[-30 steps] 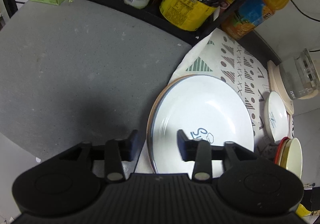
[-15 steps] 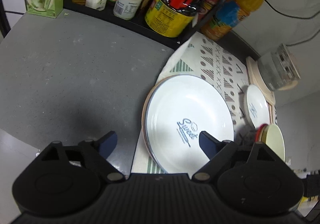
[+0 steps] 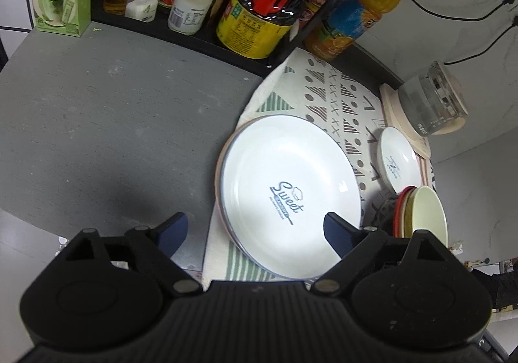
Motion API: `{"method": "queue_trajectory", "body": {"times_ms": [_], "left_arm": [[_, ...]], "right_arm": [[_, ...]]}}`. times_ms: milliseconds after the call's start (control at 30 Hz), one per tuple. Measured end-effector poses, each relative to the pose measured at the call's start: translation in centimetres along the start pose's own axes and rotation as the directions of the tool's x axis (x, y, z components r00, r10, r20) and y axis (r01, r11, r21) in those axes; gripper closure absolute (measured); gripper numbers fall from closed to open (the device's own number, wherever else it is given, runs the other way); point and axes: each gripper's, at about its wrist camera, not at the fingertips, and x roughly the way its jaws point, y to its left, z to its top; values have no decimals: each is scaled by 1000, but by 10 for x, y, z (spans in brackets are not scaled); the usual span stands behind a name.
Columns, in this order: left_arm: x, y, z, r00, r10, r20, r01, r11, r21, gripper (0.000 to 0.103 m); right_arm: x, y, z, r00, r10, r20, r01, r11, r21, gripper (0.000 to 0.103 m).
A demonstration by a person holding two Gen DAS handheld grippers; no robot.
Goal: Organize plates and bowls
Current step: 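Move both grippers to the white 'BAKERY' plate beside the kettle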
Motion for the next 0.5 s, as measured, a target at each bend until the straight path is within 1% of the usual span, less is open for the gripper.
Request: {"method": "queue_trajectory", "body": {"times_ms": [33, 100, 200, 267, 400, 500], "left_arm": [[-2, -2, -1, 1000, -6, 1, 6, 1000, 4, 13], [-4, -6, -3, 1000, -15, 1, 15, 1000, 13, 8], [-7, -12, -5, 999, -39, 6, 39, 999, 28, 6], [-7, -15, -5, 999, -48, 9, 48, 998, 34, 0], [-3, -19, -5, 998, -67, 3, 67, 997, 41, 0], [-3, -26, -6, 998, -69, 10, 68, 996, 61, 0]], "right_arm": [[-2, -3, 1, 1000, -5, 1, 5, 1000, 7, 4], [-8, -7, 2, 1000, -23, 18, 22, 1000, 18, 4], [-18, -12, 5, 999, -31, 43, 31, 1000, 6, 4], [-22, -17, 8, 998, -26, 53, 25, 1000, 12, 4], [-24, -23, 12, 999, -22, 48, 21, 1000, 9, 5], [-28, -25, 14, 996, -45, 78, 47, 999, -21, 5]]}}
